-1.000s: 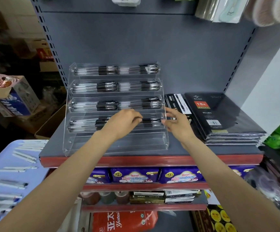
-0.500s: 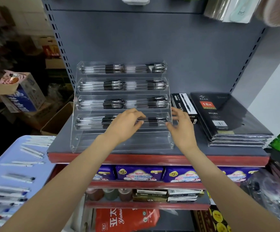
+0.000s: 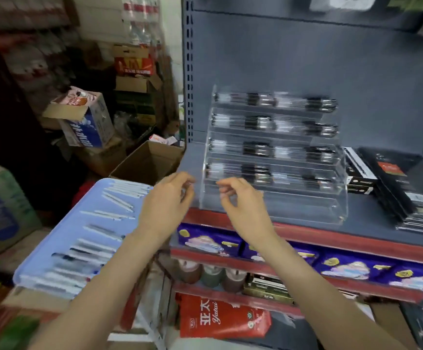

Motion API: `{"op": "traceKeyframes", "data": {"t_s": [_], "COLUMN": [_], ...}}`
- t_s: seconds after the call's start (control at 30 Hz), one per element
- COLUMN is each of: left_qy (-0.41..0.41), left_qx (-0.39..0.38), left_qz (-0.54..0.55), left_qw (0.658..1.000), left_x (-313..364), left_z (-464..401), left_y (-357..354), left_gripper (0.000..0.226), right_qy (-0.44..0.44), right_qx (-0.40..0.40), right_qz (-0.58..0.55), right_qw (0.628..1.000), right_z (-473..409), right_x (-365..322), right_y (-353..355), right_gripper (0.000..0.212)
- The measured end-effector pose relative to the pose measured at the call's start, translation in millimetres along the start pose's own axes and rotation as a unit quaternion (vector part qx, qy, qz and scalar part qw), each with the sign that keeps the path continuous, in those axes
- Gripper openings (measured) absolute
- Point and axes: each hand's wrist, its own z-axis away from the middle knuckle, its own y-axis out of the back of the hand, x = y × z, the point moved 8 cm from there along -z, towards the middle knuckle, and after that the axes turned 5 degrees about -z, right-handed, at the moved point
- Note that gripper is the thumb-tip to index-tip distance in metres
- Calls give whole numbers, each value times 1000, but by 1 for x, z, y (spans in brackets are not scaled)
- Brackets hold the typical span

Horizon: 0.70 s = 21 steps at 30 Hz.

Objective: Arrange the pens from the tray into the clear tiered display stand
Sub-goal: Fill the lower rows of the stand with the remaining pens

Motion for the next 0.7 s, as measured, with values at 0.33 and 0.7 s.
{"op": "traceKeyframes", "data": {"t_s": [0.33,0.7], "left_qy": [164,85], "left_qx": [-138,-323], "left_qz": [-35,-98], "left_qw": [976,937], "left_x": [-262,-357], "left_z": [112,166], "left_y": [47,-4], "left_gripper": [22,44], "right_qy": [-53,-78], "right_qx": [-226,-273], "right_qz": [38,214], "right_qw": [972,935], "right_z": [27,43], "right_x": [-52,-31], "right_y": [-272,-368], "right_gripper": [32,38]}}
